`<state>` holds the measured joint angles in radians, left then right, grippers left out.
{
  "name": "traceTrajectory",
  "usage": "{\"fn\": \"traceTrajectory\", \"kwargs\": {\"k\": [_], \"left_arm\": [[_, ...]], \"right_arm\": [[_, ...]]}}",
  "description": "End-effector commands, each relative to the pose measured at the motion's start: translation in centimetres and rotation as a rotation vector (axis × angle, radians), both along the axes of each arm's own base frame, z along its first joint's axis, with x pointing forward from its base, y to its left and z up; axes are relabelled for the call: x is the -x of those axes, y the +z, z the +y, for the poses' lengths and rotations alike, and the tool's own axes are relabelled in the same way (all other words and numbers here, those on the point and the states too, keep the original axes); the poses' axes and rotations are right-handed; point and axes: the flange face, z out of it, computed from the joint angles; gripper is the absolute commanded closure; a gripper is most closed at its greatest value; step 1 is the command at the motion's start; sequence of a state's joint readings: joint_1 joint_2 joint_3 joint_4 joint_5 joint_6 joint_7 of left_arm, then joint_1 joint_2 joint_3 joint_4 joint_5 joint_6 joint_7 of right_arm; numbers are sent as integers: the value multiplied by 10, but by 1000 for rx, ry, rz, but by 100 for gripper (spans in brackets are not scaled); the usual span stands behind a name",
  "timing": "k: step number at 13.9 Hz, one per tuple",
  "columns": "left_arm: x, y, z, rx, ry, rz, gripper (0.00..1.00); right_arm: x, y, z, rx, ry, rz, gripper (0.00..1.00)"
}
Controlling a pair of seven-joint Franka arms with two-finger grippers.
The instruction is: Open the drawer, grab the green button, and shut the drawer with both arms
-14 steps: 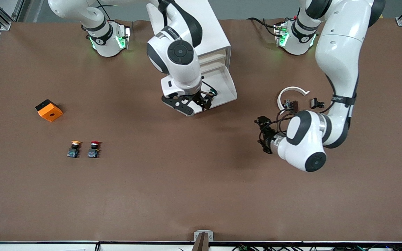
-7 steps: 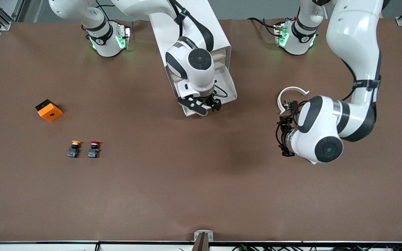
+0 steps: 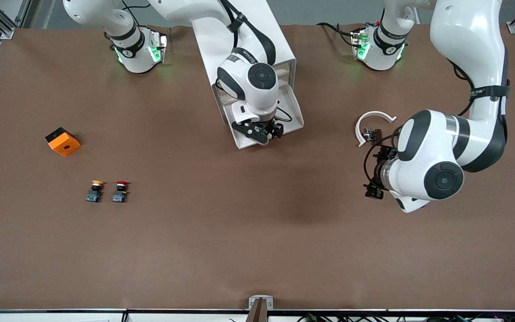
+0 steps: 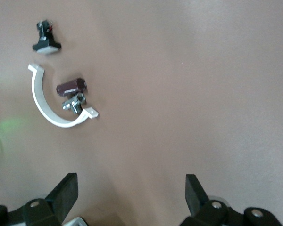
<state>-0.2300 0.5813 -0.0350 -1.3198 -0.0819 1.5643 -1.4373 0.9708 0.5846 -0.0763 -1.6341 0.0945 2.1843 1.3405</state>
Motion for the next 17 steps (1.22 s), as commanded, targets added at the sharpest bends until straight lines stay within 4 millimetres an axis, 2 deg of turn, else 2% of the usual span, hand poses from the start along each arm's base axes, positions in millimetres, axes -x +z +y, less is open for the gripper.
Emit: {"fn": "traceTrajectory", "kwargs": {"k": [1,5,11,13,16,17], "left_arm": [[1,3,23,36,-119,3,0],[-3,-1,41,94,-251,-1,0],[-2,-14,42,94,-361,-18,0],[5,-16,43,76,-393,-49,0],[21,-20,40,45,-431,-111,0],[25,-22,39,55,-460,-117,0]], "right_arm": [[6,-3,-2,10,-2,-19,0],[12,-2,2,13,-12,-19,0],[13,-4,1,20,-8,-13,0],[13,-4,1,21,-7,-12,8],[12,-4,0,21,-10,-12,34],[12,-3,1,19,-10,-14,39]]}}
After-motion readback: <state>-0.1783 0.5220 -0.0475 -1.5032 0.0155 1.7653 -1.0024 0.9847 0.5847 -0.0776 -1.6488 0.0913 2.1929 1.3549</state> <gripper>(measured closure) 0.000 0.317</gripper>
